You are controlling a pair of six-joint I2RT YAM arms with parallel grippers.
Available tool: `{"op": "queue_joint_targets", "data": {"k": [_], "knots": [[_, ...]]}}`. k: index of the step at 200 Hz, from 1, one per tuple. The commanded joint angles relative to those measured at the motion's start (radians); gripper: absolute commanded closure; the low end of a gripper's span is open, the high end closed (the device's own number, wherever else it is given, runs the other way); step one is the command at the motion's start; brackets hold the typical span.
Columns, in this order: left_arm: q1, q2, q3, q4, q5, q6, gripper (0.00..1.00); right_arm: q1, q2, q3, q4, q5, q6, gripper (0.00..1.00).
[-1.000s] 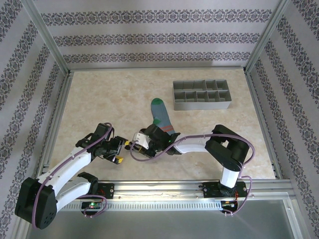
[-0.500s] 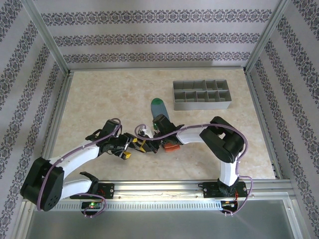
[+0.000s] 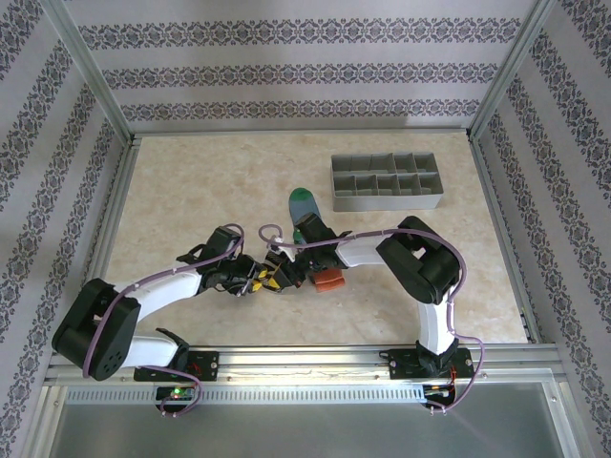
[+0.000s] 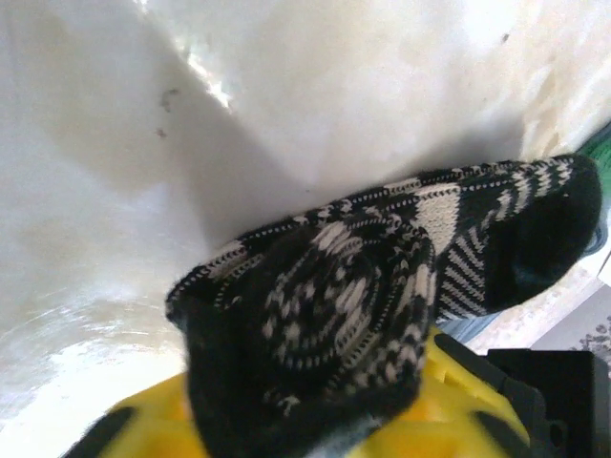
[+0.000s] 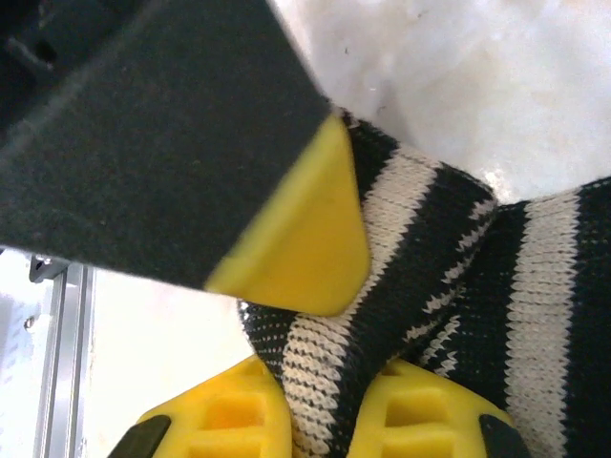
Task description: Roll the socks
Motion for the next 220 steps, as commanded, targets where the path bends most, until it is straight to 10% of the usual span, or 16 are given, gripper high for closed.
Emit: {"op": "queue_joint_targets", "data": {"k": [1, 52, 147, 190, 220], "knots": [[-0.035, 0.033, -0.083, -0.203, -0.01, 0.022, 1.0, -0.002, 0.04, -0.04, -0.174, 0.177, -0.05, 0.86], [-0.038, -0.079, -0.088, -0.302, -0.038, -0.033, 1.0, 0.119, -0.33, -0.212, 0.045, 0.538, -0.195, 0.49], [-0.038, -0.028, -0.034, -0.294, -0.027, -0.03, 1.0, 0.509, -0.254, -0.13, 0.067, 1.215, -0.501, 0.4], [-0.038, -0.032, -0.034, -0.277, -0.023, -0.037, 0.97, 0.517, -0.128, -0.057, 0.026, 1.238, -0.549, 0.57], [-0.022, -0.092, -0.033, -0.281, -0.019, -0.053, 0.68, 0.488, -0.069, -0.041, -0.071, 1.221, -0.463, 0.87]]}}
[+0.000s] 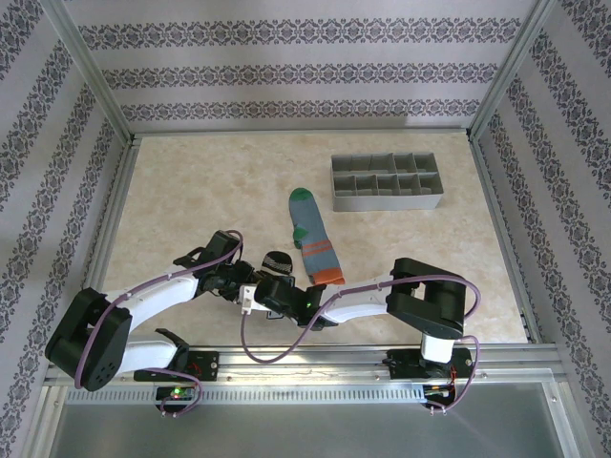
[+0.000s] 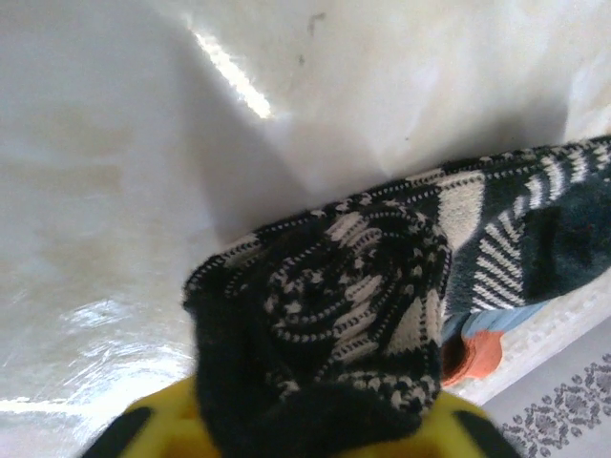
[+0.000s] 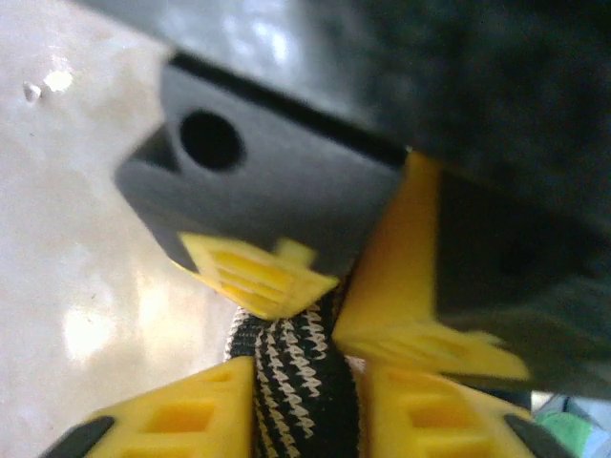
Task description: Roll the socks
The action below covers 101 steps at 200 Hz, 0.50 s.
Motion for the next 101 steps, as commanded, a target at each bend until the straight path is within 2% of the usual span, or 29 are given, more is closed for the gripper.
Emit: {"op": "queue_joint_targets", "data": {"k": [1, 22, 41, 75, 101], "knots": [[-0.003, -0.025, -0.03, -0.151, -0.019, -0.027, 0.67, -0.026, 0.072, 0.029, -0.113, 0.006, 0.044, 0.88], [0.042, -0.102, -0.015, -0.204, -0.03, -0.021, 0.43, -0.071, 0.06, -0.003, -0.159, -0.143, 0.109, 1.0], [0.104, -0.152, -0.011, -0.236, -0.029, -0.003, 0.3, -0.128, 0.04, -0.031, -0.185, -0.356, 0.148, 1.0], [0.199, -0.179, -0.016, -0.249, 0.005, 0.031, 0.23, -0.238, 0.05, -0.03, -0.223, -0.643, 0.214, 1.0], [0.216, -0.186, -0.015, -0.238, 0.009, 0.05, 0.23, -0.315, 0.082, -0.005, -0.254, -0.785, 0.265, 1.0]]}}
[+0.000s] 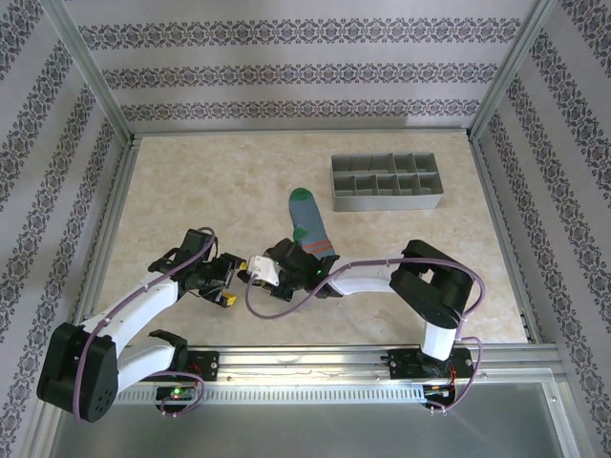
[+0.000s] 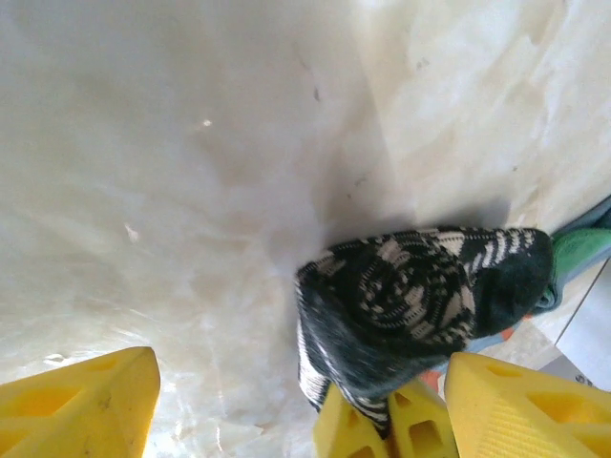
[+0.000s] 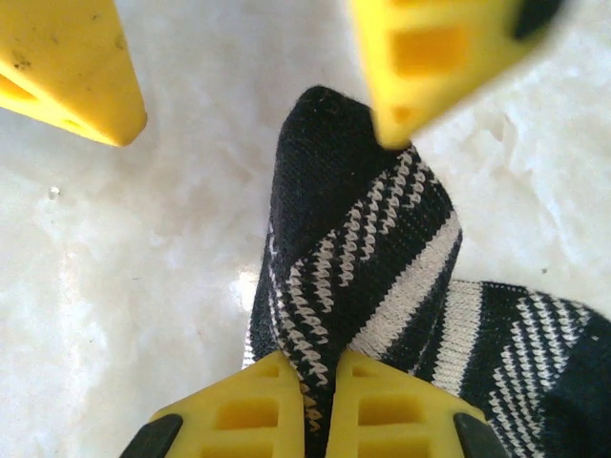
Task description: Roll the socks
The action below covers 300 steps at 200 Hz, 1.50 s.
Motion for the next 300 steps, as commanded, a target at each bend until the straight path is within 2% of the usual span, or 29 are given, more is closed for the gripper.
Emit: {"op": "queue_joint_targets", "data": {"k": [1, 47, 123, 161, 209, 237, 275, 300], "knots": [[0.018, -0.014, -0.007, -0.051, 0.02, 0.032, 0.23, -0.061, 0.088, -0.027, -0.243, -0.219, 0.096, 1.0], [-0.009, -0.009, -0.006, 0.097, 0.052, 0.051, 0.25, -0.183, 0.181, 0.007, -0.27, -0.423, 0.198, 1.0], [-0.12, 0.169, 0.018, 0.304, 0.039, 0.02, 0.25, -0.319, 0.235, -0.026, -0.189, -0.613, 0.308, 1.0], [-0.146, 0.276, 0.073, 0.361, 0.021, 0.044, 0.25, -0.343, 0.263, -0.016, -0.189, -0.638, 0.339, 1.0], [-0.164, 0.232, 0.127, 0.254, -0.031, 0.056, 0.25, -0.349, 0.259, -0.04, -0.165, -0.622, 0.364, 1.0], [-0.167, 0.245, 0.13, 0.178, 0.02, 0.053, 0.24, -0.353, 0.256, -0.053, -0.145, -0.621, 0.38, 1.0], [-0.176, 0.305, 0.137, 0.198, 0.053, 0.035, 0.26, -0.361, 0.262, -0.056, -0.137, -0.629, 0.392, 1.0], [-0.188, 0.386, 0.157, 0.273, 0.062, 0.031, 0.28, -0.363, 0.261, -0.057, -0.14, -0.63, 0.392, 1.0]]}}
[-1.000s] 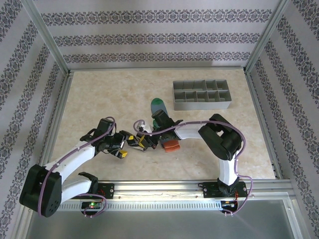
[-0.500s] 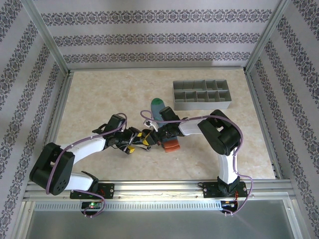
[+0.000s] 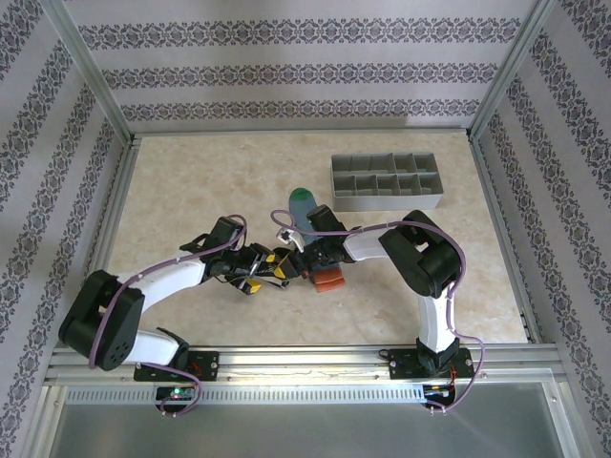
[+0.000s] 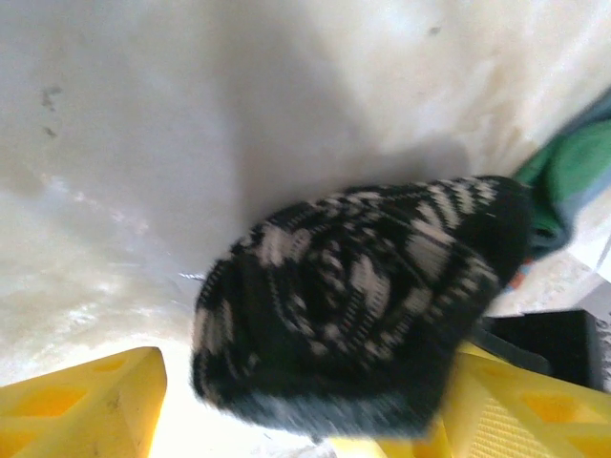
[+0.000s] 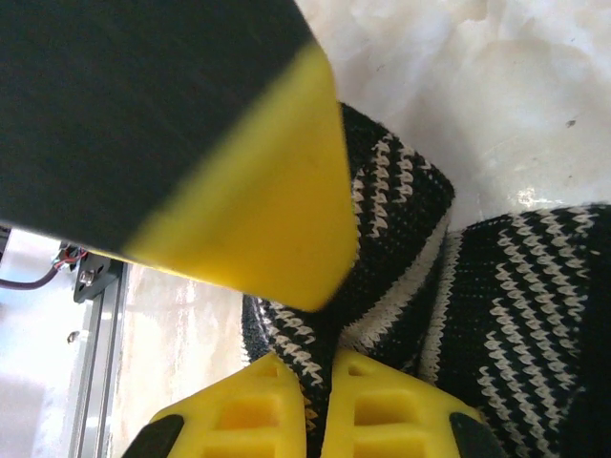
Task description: Roll the socks
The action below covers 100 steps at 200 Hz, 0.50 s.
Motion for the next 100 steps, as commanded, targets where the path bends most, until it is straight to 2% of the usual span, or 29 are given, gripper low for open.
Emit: {"op": "queue_joint_targets", "data": {"k": [1, 11, 24, 36, 55, 78, 92, 100], "knots": [[-0.022, 0.07, 0.034, 0.027, 0.02, -0.004, 0.28, -0.014, 0.087, -0.078, -0.215, 0.143, 0.018, 1.0], [-0.025, 0.114, 0.043, 0.036, 0.025, 0.006, 0.33, -0.015, 0.086, -0.081, -0.213, 0.148, 0.018, 1.0], [-0.029, 0.164, 0.044, 0.04, 0.04, 0.011, 0.48, -0.013, 0.084, -0.085, -0.212, 0.158, 0.018, 1.0], [-0.035, 0.18, 0.031, 0.021, 0.044, 0.007, 0.64, -0.013, 0.079, -0.085, -0.214, 0.171, 0.006, 1.0], [-0.036, 0.132, -0.034, -0.02, 0.03, -0.019, 1.0, -0.001, 0.066, -0.066, -0.247, 0.203, -0.044, 1.0], [-0.036, 0.003, -0.116, -0.131, 0.0, -0.047, 1.0, 0.038, 0.046, -0.001, -0.307, 0.238, -0.137, 1.0], [-0.046, -0.101, -0.147, -0.234, -0.043, -0.066, 1.0, 0.085, 0.01, 0.04, -0.348, 0.29, -0.222, 0.9], [-0.054, -0.162, -0.159, -0.289, -0.071, -0.091, 1.0, 0.112, -0.028, 0.047, -0.349, 0.333, -0.265, 0.8]]}}
